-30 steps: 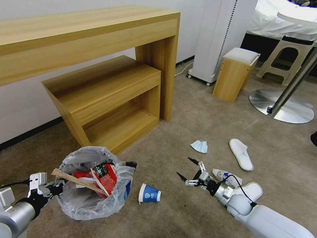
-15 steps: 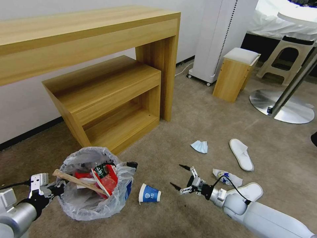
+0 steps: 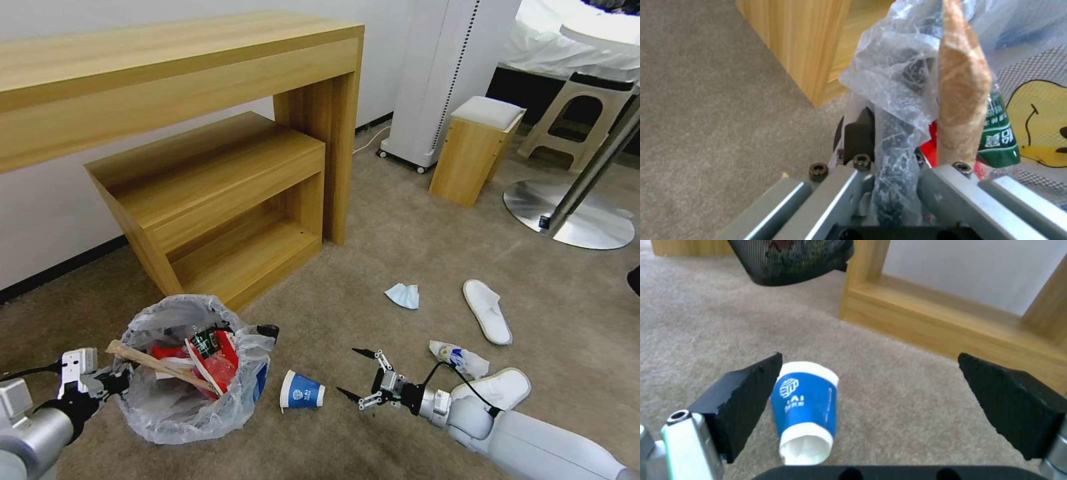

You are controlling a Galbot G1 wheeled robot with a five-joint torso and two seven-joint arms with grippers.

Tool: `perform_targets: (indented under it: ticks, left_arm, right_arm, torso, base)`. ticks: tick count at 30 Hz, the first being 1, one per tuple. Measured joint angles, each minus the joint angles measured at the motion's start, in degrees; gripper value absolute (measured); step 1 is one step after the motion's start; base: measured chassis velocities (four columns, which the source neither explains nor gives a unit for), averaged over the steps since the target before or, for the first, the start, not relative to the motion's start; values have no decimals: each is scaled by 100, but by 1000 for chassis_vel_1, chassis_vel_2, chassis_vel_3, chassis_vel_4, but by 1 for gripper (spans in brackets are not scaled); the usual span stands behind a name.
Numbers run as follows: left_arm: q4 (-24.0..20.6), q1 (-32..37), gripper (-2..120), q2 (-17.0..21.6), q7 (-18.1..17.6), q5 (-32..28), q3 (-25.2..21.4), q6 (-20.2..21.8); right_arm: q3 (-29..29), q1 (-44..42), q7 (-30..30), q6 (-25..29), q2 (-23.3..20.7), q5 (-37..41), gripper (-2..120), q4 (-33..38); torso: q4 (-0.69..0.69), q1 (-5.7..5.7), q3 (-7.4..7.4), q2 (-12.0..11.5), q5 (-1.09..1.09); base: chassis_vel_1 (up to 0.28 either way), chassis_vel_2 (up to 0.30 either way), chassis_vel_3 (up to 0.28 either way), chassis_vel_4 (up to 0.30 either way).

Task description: Pick up the trash bin and place the garbage on the floor into it.

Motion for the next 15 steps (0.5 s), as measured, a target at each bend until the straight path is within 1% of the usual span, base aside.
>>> perform_targets:
  ticks: [4,10,15]
  left_arm:
    - [-2,76,0,-19,-24,-45,-104,27]
    - [132,161,0,-67,-18,-38,-232,26]
    - [178,195,0,-99,3,-35,-285,14]
  right_arm:
    - [-164,78,-18,-1,129,58,100,-244]
    - [-210,159,-24,-4,211,118,100,-367]
    - [-264,192,-62,-6,294,166,100,-502]
  torso:
    - [-1,0,0,0,0]
    - [1,0,0,0,0]
    - [0,0,0,0,1]
  base:
    - [0,0,0,0]
    - [0,0,0,0]
    - [0,0,0,0]
